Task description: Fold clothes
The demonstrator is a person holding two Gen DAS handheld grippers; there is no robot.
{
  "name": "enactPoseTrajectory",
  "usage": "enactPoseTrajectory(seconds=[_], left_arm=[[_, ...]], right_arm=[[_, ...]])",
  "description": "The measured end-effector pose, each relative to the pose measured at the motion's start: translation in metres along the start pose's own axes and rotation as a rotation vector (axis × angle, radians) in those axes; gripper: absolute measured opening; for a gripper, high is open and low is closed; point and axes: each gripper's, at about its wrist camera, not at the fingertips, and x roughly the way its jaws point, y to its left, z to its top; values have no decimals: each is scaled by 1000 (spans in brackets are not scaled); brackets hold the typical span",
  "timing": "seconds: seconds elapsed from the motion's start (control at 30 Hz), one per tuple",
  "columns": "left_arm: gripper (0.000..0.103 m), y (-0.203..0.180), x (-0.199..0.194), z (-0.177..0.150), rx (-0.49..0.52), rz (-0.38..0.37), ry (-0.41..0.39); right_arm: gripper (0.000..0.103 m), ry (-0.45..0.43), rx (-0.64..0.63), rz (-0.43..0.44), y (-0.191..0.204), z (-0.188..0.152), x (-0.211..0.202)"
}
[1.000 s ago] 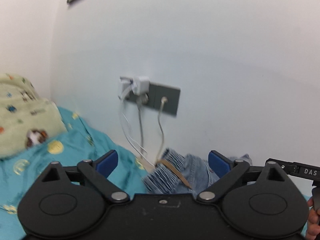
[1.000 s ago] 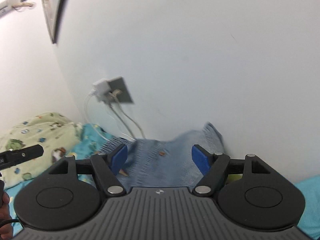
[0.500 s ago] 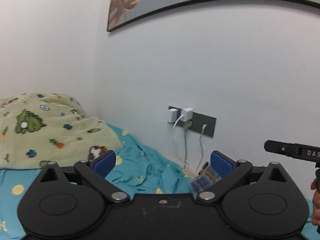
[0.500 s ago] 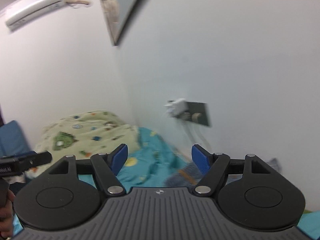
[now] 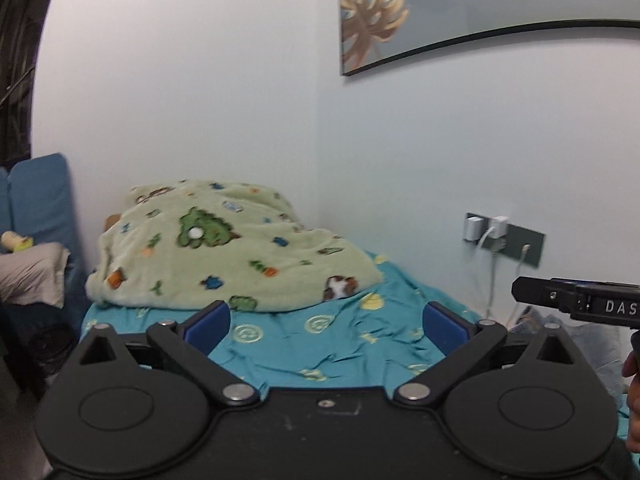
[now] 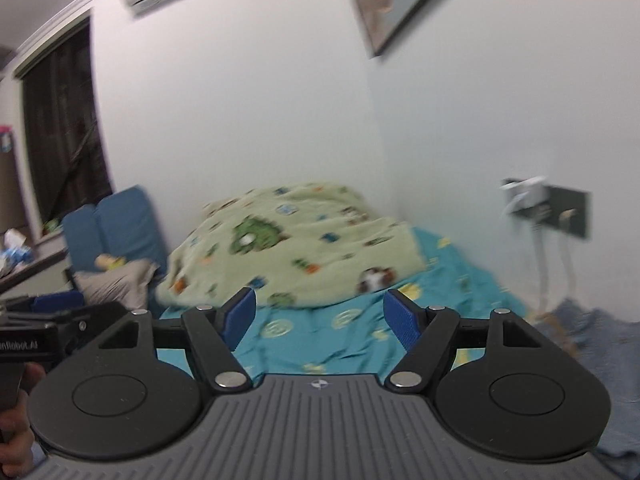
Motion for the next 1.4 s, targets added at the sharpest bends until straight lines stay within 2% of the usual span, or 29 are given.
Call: enactPoseTrajectory(seconds=[0.13, 0.4, 0.53, 0.7, 0.87, 1.0, 1.13, 1.4], left_arm=[[103, 22, 16, -14, 21, 94, 4], [103, 62, 54, -32, -23, 189, 17], [103, 80, 66, -39, -76, 232, 25], [103, 100, 76, -51, -134, 289, 37], [103, 118, 82, -65, -189, 306, 80], [103, 122, 82, -70, -206, 321, 102], [103, 117, 78, -67, -181, 330, 85], [103, 112, 80, -71, -161, 335, 101]], right_arm=[[74, 22, -9, 58, 25, -7, 31], [74, 47, -74, 155, 62, -5, 98], [74, 53, -110, 196, 78, -9, 124], [78, 75, -109, 227, 73, -31, 140], [81, 96, -110, 258, 68, -52, 155], [86, 108, -114, 240, 62, -58, 156], [101, 130, -81, 220, 56, -62, 160], [103, 137, -109, 157, 59, -63, 163]])
